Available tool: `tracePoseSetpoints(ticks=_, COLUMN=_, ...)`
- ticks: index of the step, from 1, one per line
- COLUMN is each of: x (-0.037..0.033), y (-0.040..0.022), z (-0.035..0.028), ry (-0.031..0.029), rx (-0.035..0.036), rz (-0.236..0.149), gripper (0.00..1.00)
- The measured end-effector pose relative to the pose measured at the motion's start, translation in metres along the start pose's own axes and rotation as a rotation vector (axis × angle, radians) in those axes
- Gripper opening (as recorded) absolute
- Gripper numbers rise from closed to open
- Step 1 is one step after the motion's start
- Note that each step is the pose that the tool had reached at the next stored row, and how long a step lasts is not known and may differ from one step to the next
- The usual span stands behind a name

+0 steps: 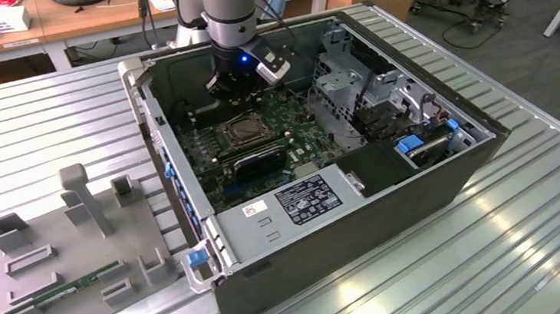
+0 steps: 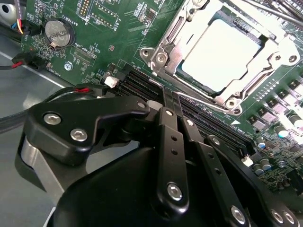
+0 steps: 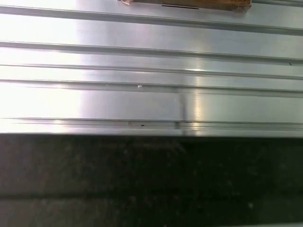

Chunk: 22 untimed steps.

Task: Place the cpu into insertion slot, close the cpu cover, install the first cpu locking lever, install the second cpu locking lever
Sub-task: 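Install the first cpu locking lever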

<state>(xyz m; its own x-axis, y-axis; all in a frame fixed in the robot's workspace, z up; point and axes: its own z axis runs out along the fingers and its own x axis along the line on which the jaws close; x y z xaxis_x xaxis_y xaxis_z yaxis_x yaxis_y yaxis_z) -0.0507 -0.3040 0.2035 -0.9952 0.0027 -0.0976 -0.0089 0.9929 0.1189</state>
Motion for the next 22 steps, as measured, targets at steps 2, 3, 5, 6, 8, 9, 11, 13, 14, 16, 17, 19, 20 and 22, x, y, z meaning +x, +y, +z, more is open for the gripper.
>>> tracePoseSetpoints(ticks=2, x=0.0, y=-0.0004, z=0.0, ry=0.0, rx=0.0, rz=0.0, gripper=0.11)
tracePoseSetpoints(ticks=3, x=0.0, y=-0.0006, z=-0.0001, ry=0.0, rx=0.0, rz=0.0, gripper=0.11)
tracePoseSetpoints(ticks=5, x=0.0, y=-0.0013, z=0.0001, ry=-0.0002, rx=0.0, rz=0.0, gripper=0.11)
tracePoseSetpoints(ticks=6, x=0.0, y=-0.0014, z=0.0001, ry=-0.0002, rx=0.0001, rz=0.0, gripper=0.11)
tracePoseSetpoints(ticks=8, x=0.0001, y=-0.0015, z=0.0005, ry=-0.001, rx=0.0001, rz=0.0, gripper=0.11)
tracePoseSetpoints(ticks=9, x=0.0, y=-0.0015, z=0.0008, ry=-0.0017, rx=0.0001, rz=0.0, gripper=0.11)
tracePoseSetpoints(ticks=11, x=0.0001, y=-0.0016, z=0.0015, ry=-0.0028, rx=-0.0001, rz=0.0, gripper=0.11)
tracePoseSetpoints(ticks=13, x=0.0002, y=-0.0017, z=0.0019, ry=-0.0029, rx=0.0001, rz=0.0, gripper=0.11)
tracePoseSetpoints(ticks=14, x=0.0002, y=-0.0017, z=0.0021, ry=-0.003, rx=0.0001, rz=0.0, gripper=0.11)
tracePoseSetpoints(ticks=16, x=0.0003, y=-0.0017, z=0.0025, ry=-0.003, rx=0.0, rz=0.0, gripper=0.11)
tracePoseSetpoints(ticks=17, x=0.0003, y=-0.0019, z=0.0026, ry=-0.0031, rx=-0.0001, rz=0.0, gripper=0.11)
tracePoseSetpoints(ticks=19, x=0.0003, y=-0.0025, z=0.0027, ry=-0.0031, rx=-0.0002, rz=0.0, gripper=0.11)
tracePoseSetpoints(ticks=20, x=0.0003, y=-0.0026, z=0.0029, ry=-0.0032, rx=-0.0002, rz=0.0, gripper=0.11)
tracePoseSetpoints(ticks=22, x=0.0003, y=-0.0032, z=0.003, ry=-0.0031, rx=-0.0001, rz=-0.001, gripper=0.11)
